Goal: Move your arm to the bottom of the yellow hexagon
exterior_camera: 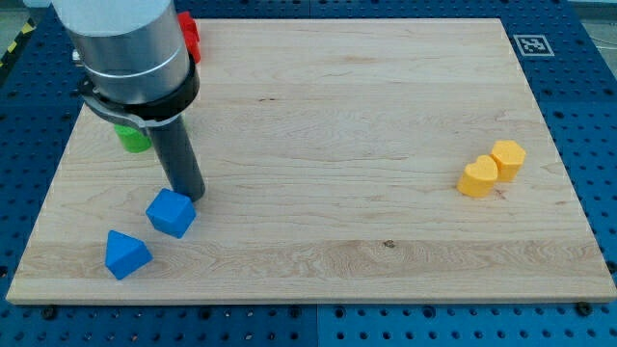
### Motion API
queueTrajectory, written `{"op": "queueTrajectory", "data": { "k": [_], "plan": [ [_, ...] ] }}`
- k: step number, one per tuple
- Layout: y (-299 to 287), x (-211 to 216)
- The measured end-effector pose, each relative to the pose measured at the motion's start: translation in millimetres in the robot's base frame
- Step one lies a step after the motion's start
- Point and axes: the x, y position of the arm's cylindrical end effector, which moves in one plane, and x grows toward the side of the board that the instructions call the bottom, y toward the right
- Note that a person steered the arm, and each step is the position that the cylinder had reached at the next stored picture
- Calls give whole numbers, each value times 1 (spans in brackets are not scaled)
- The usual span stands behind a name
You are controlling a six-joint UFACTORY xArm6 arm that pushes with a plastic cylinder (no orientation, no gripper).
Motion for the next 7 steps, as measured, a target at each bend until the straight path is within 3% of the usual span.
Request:
{"op": "queueTrajectory", "data": {
  "k": [4,7],
  "plan": [
    [-13,30],
    [34,11]
  ]
}}
